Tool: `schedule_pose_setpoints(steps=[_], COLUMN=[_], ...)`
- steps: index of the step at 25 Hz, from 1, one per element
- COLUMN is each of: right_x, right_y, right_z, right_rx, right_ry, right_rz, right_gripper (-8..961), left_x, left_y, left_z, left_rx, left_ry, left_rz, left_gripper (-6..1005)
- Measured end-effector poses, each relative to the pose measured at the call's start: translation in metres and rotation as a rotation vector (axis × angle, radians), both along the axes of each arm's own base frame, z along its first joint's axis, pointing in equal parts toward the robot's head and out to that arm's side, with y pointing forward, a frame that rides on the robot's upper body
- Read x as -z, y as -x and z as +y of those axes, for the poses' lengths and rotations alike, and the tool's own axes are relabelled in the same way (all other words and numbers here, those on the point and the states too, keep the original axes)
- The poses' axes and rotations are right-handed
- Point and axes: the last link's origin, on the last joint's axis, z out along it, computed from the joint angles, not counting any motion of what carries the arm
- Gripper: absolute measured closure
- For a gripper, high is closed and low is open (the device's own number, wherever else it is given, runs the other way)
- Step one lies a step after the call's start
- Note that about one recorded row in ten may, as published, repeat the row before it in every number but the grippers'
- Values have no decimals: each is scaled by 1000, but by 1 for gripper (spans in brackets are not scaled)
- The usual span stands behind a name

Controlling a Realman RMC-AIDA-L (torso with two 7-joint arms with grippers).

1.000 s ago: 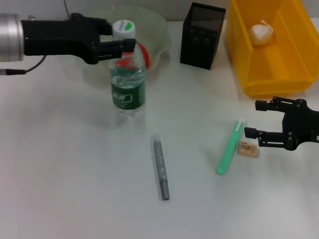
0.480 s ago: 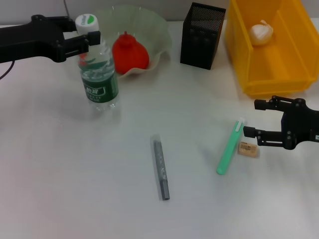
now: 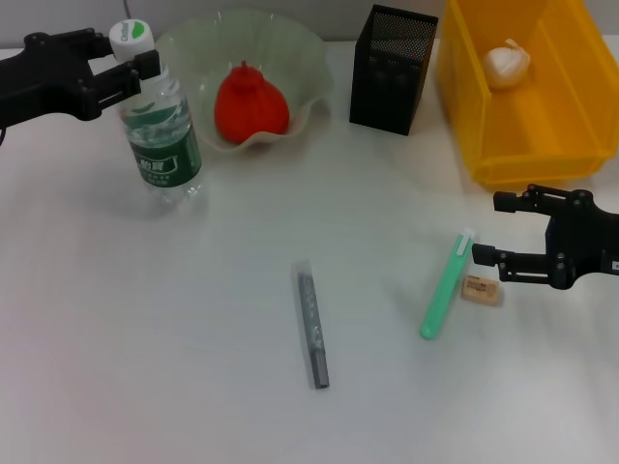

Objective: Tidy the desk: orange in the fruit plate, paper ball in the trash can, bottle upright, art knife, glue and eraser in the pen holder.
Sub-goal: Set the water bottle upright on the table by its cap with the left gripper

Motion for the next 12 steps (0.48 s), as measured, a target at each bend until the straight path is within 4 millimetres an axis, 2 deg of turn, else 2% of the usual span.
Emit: schedule_pose_setpoints(steps=[12], right_x=[0], right_y=[0], right_z=[-1], right_rx=[0], right_ry=[2], right_rz=[1], right_gripper=[167], left_x=[16], left_y=[12], left_z=[4], left_rx=[-39], left_ry=[-73], left_rz=[38], left_gripper=[565])
